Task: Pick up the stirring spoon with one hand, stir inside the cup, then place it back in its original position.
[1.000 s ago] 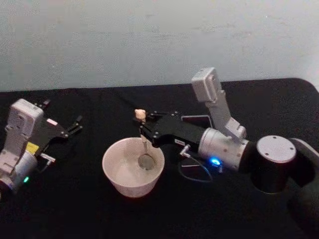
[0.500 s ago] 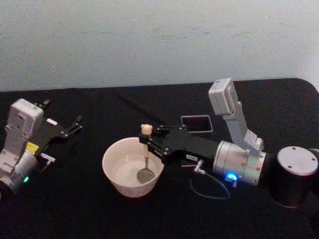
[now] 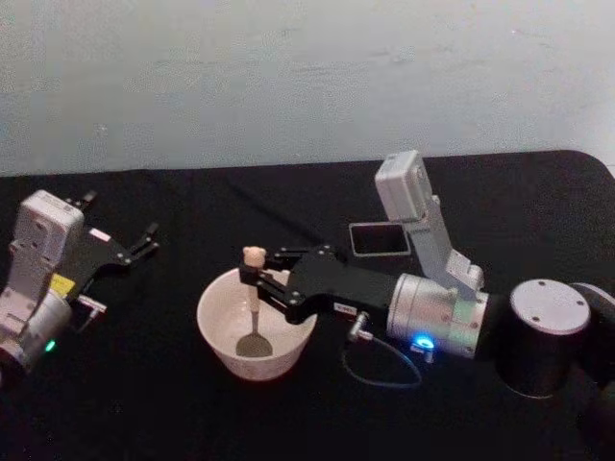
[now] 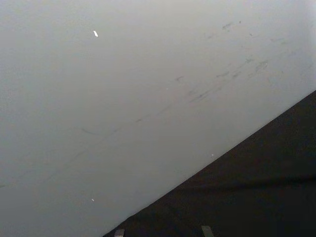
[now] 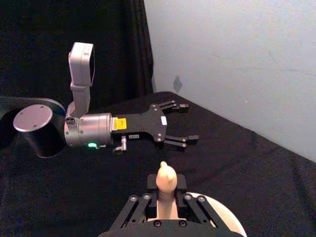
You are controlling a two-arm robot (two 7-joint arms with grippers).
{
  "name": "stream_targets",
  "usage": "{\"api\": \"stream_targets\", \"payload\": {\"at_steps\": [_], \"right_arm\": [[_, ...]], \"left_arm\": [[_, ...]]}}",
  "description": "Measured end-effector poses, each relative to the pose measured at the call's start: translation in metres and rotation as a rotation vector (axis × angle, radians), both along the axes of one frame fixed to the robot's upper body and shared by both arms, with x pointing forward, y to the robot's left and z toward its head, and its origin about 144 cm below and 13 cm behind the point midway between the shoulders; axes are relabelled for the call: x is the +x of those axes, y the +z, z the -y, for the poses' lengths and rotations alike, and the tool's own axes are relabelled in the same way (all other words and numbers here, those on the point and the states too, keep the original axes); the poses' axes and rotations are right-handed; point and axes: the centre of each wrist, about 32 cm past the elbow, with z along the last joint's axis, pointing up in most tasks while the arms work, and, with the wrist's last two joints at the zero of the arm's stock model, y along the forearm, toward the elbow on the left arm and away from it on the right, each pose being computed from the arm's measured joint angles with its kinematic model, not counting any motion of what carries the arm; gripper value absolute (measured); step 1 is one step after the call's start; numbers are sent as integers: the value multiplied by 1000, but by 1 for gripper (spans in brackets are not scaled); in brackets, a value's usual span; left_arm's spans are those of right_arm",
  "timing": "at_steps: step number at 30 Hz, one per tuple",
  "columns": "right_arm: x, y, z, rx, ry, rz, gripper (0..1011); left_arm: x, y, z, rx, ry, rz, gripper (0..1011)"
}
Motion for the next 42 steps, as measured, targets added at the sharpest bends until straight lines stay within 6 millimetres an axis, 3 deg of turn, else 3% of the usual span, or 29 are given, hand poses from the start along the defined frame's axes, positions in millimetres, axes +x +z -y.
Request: {"api": "stream_targets", "payload": {"at_steps": [22, 34, 42], "right_arm": [[32, -5, -29, -14, -65, -26, 211], [47, -3, -23, 2, -137, -22, 211], [47, -5, -7, -4, -163, -2, 211]], "left_arm": [[0, 0, 0, 0, 0, 0, 1001], [0, 0, 0, 0, 0, 0, 1001], [0, 0, 0, 0, 0, 0, 1001]]}}
